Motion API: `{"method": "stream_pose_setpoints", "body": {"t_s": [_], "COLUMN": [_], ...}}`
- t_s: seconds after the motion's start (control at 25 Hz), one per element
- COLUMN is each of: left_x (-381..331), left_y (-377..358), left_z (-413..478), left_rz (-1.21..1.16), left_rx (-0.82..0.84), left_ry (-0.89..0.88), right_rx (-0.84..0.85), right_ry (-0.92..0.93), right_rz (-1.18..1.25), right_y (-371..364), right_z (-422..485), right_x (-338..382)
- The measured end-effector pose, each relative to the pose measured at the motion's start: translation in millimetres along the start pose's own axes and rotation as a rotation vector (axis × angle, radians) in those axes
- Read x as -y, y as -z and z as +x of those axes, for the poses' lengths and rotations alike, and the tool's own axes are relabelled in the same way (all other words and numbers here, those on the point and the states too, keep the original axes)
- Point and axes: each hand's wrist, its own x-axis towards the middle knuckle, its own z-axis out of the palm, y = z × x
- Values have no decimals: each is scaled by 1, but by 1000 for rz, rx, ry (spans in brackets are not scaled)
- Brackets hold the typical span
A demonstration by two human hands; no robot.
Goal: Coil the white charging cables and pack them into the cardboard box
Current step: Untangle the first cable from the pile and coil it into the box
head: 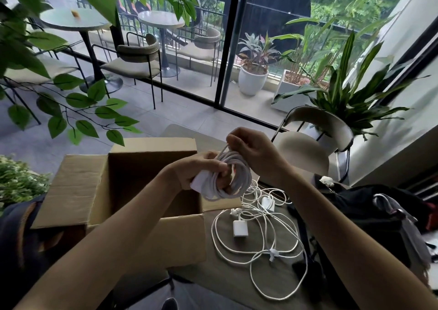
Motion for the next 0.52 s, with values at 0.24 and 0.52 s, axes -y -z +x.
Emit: {"method": "stream_pose_setpoints", "body": {"t_s": [0.24, 0.52], "left_x": [16, 38], "left_y": [-3, -5], "left_z": [5, 7], "left_rz": [16, -105], "left_rx": [-370, -360], "left_ry": [-4, -109], "right_rx": [-206, -492], "right_ry": [16, -61], "right_rz": [-209, -218], "right_y": [9, -1], "right_z": [3, -5], "right_x": [-13, -19]}}
